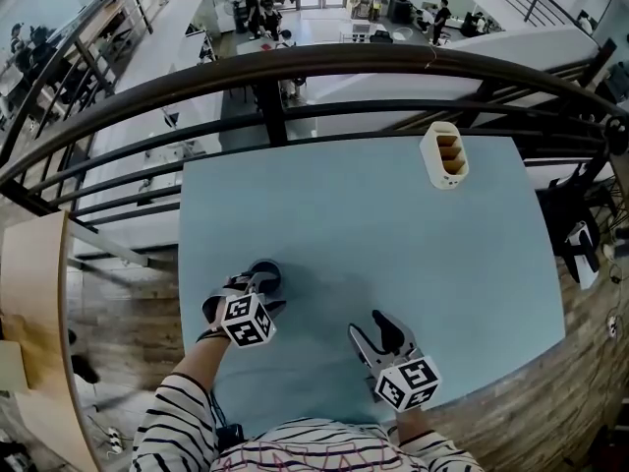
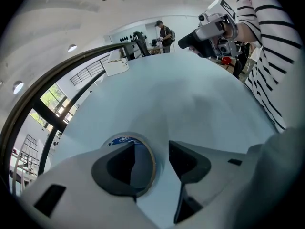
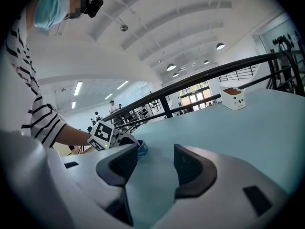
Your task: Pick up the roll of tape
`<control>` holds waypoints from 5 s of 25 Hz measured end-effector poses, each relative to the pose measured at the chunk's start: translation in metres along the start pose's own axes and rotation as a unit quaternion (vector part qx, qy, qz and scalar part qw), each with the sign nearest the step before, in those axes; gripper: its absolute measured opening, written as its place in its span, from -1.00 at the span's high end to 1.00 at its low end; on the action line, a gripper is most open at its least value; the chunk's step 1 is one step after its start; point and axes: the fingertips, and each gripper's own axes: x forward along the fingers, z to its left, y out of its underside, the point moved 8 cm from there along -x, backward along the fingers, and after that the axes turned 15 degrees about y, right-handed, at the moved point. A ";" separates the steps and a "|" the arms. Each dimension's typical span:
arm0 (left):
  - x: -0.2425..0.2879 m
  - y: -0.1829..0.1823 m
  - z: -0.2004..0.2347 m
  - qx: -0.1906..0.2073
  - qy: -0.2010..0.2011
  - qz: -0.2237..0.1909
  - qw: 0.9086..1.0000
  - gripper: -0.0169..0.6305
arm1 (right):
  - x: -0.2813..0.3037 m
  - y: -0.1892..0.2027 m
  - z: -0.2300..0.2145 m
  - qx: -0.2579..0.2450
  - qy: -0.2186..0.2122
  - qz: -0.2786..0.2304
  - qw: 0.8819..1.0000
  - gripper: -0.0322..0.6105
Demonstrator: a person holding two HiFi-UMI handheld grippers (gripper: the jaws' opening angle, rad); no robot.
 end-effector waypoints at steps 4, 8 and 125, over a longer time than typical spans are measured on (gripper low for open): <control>0.001 -0.001 0.000 0.007 0.003 0.016 1.000 0.27 | 0.000 0.001 0.000 -0.001 0.001 0.002 1.000 0.18; 0.000 -0.001 0.001 -0.001 -0.004 0.012 1.000 0.27 | 0.000 -0.001 0.001 -0.006 -0.004 0.003 1.000 0.18; -0.149 0.036 -0.309 -0.088 -0.230 -0.305 0.920 0.66 | -0.182 0.092 0.131 -0.068 0.079 -0.093 0.990 0.82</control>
